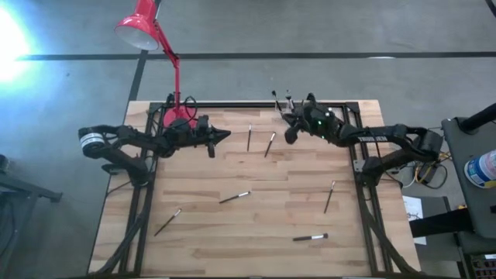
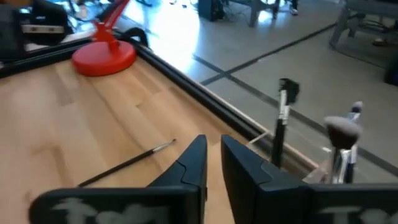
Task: Put items in baskets/containers
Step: Put the eyebrow brush into the transparent organizer
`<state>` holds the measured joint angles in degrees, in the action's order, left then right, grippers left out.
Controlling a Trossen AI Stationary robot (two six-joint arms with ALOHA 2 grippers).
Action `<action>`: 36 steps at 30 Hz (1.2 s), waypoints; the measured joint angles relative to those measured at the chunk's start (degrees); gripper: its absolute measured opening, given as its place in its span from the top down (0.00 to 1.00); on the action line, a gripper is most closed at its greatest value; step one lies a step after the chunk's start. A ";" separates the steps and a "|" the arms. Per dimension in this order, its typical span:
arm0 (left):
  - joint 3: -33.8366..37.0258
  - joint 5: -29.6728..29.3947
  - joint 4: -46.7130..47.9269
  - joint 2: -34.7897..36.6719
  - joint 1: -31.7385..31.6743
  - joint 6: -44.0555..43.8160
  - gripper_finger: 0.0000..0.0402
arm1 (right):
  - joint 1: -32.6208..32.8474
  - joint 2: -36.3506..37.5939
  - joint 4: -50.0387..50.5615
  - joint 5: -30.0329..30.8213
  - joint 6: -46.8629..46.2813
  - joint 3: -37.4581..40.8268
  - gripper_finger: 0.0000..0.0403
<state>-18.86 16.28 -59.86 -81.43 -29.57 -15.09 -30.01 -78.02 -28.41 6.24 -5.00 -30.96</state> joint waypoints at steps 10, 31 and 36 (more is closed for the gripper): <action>-9.00 -6.92 33.11 3.42 8.23 2.42 1.00 | 2.31 4.52 -7.42 0.04 1.94 7.29 0.98; -26.50 -16.06 101.97 3.78 47.37 -49.18 0.99 | 2.27 -0.11 -14.38 -0.22 5.25 7.83 0.98; -26.34 -14.28 105.56 3.78 57.11 -66.38 0.88 | 2.27 -0.11 -14.48 -0.22 5.65 7.83 0.98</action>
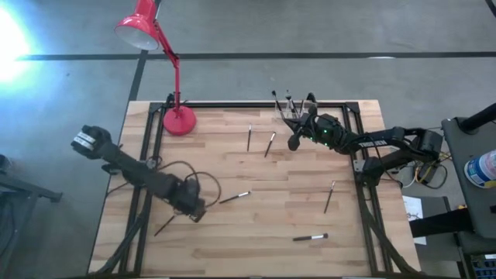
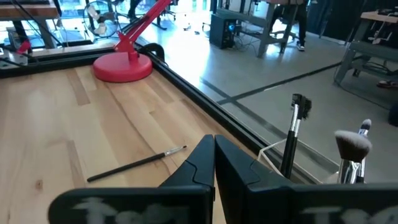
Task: Put items in baskets/containers
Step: Put the eyebrow brush into the transparent organizer
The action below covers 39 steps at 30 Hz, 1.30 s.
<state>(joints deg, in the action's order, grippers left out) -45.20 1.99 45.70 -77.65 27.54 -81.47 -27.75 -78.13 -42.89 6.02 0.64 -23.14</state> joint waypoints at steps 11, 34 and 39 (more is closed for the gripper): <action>5.11 -1.48 2.90 -0.03 6.96 -14.26 0.72 | 0.00 0.02 -0.46 -0.02 -0.45 0.00 0.98; 8.93 -1.66 -3.43 0.07 7.16 -15.72 0.83 | 0.37 0.02 -1.07 -0.11 -0.49 0.00 0.98; 9.60 -1.59 -3.27 -0.09 7.16 -16.16 0.95 | 0.37 0.02 -1.09 -0.09 -0.44 0.00 0.98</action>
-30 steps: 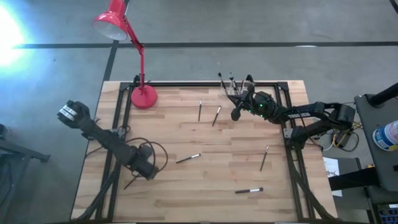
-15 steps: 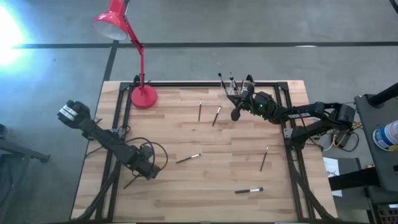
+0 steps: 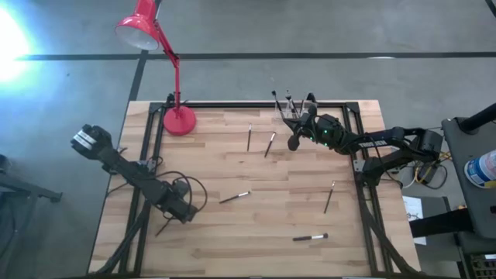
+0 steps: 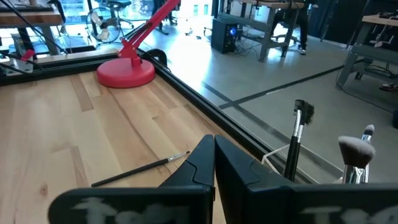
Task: Put items in baskets/containers
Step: Put the eyebrow brush into the transparent organizer
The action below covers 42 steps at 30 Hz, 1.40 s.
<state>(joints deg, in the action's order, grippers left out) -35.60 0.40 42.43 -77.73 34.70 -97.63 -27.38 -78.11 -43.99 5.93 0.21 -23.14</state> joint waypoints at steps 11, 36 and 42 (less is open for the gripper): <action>0.34 -3.11 -0.60 2.25 0.01 -1.47 1.00 | 0.00 0.00 -0.01 0.00 0.00 0.00 0.98; 11.84 -24.64 -54.08 14.00 -22.14 40.14 1.00 | 0.11 0.02 -0.04 -0.29 -0.66 0.00 0.98; 16.99 -16.29 -73.80 13.17 -33.55 52.69 1.00 | 0.44 0.02 -0.15 -2.12 -1.29 0.00 0.98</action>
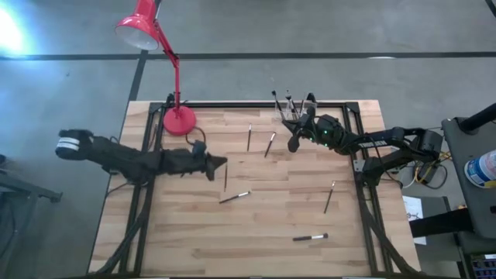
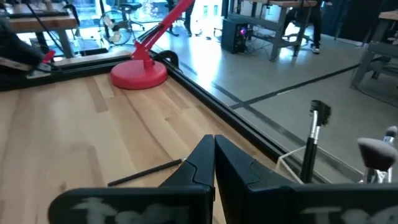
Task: Put items in baskets/containers
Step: Put the eyebrow brush into the transparent organizer
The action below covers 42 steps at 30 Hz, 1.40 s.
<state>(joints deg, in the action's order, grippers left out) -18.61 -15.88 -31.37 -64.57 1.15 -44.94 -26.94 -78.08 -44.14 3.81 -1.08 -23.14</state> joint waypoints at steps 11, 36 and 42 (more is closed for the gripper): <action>0.02 10.89 -11.80 -1.31 -10.71 14.08 1.00 | 0.86 -0.50 -2.73 -21.06 -5.07 -1.78 0.98; -2.33 19.85 -44.57 -22.89 -15.18 24.21 1.00 | 10.21 -22.79 -2.81 -26.28 -16.74 -23.10 0.62; -3.66 20.87 -44.25 -22.94 -15.46 26.07 1.00 | 10.29 -26.27 -2.77 -26.21 -18.06 -26.87 0.62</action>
<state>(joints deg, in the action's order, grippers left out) -22.27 4.98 -75.62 -87.50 -14.31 -18.87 -16.64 -104.35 -46.91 -22.40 -19.14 -50.00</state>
